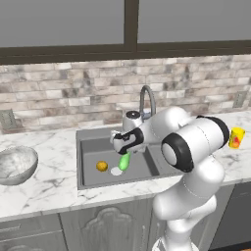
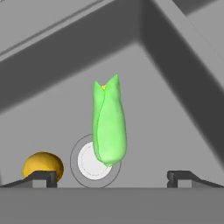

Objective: Remove the lemon and corn from the sink. Then move the bowl and cup from the counter to the sink for washing.

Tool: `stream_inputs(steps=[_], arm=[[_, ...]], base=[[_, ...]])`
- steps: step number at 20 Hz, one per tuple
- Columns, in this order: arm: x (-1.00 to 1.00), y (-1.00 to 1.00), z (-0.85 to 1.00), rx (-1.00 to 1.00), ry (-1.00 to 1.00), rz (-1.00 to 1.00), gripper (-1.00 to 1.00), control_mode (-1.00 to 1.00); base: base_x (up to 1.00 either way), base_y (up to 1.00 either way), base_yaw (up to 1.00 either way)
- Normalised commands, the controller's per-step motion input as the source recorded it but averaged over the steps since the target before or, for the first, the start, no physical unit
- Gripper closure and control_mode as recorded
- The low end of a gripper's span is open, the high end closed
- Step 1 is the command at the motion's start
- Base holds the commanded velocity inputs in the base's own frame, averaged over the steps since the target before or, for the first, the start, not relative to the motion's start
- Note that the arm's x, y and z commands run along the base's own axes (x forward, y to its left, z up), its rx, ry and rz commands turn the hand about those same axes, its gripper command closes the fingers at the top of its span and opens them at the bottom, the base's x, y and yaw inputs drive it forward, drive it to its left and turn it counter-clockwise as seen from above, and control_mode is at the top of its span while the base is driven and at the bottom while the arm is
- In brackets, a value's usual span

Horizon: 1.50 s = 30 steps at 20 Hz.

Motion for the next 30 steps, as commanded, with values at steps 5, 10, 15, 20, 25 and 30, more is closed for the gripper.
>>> stream_inputs(steps=[5,10,15,20,25,30], arm=[[0.01,-0.02,-0.14,0.00,0.02,0.00,-1.00,-1.00],[0.00,-0.08,-0.12,0.00,0.04,0.00,-1.00,-1.00],[0.00,-0.07,-0.12,0.00,0.04,0.00,-1.00,-1.00],[0.00,0.00,-0.17,0.00,0.01,0.00,-1.00,-1.00],[0.05,0.00,-0.19,0.00,0.00,0.00,-1.00,-1.00],[0.09,0.00,-0.19,0.00,0.00,0.00,-1.00,-1.00]], base=[[0.00,0.00,0.00],[0.00,0.00,0.00],[0.00,0.00,0.00],[0.00,0.00,0.00],[0.00,0.00,0.00],[0.00,0.00,0.00]])
